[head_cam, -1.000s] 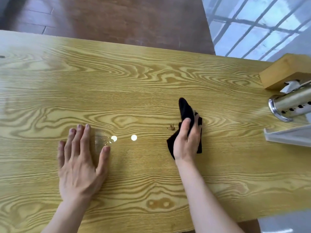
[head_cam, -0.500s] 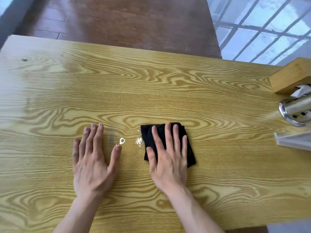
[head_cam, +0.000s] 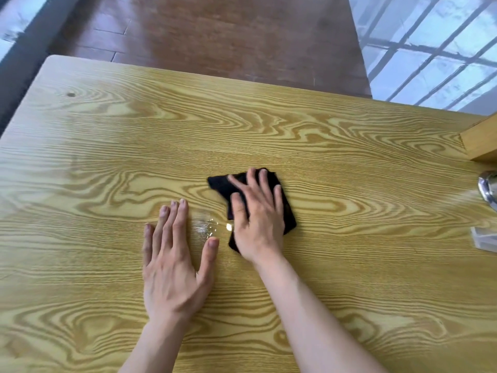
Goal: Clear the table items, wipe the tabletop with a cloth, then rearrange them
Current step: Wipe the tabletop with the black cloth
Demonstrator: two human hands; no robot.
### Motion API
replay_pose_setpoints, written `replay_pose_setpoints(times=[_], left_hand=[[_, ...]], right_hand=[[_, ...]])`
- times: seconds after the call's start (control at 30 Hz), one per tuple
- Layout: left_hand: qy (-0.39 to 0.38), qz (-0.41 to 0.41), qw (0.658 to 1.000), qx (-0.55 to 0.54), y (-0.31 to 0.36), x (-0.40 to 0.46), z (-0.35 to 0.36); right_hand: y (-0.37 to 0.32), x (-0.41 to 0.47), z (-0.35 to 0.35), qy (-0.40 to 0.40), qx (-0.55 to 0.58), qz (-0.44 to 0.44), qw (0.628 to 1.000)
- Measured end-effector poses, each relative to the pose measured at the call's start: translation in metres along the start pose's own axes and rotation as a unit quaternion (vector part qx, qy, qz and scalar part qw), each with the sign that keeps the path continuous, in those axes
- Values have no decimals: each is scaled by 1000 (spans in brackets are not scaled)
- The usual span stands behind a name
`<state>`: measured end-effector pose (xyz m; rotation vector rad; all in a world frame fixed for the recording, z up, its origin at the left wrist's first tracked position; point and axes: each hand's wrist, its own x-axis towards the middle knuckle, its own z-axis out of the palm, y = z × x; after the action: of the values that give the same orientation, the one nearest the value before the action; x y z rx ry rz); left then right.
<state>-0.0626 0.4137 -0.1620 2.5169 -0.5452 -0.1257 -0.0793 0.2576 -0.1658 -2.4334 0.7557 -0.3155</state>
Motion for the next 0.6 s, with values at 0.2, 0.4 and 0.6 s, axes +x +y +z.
replay_pose_setpoints(times=[0.2, 0.4, 0.6], left_hand=[[45, -24, 994, -93, -4, 0, 0], [33, -12, 998, -57, -7, -2, 1], [2, -8, 999, 31, -5, -2, 2]], right_hand=[[-34, -35, 25, -117, -178, -140, 967], [-15, -92, 3, -152, -181, -147, 960], [51, -69, -42, -75, -235, -21, 969]])
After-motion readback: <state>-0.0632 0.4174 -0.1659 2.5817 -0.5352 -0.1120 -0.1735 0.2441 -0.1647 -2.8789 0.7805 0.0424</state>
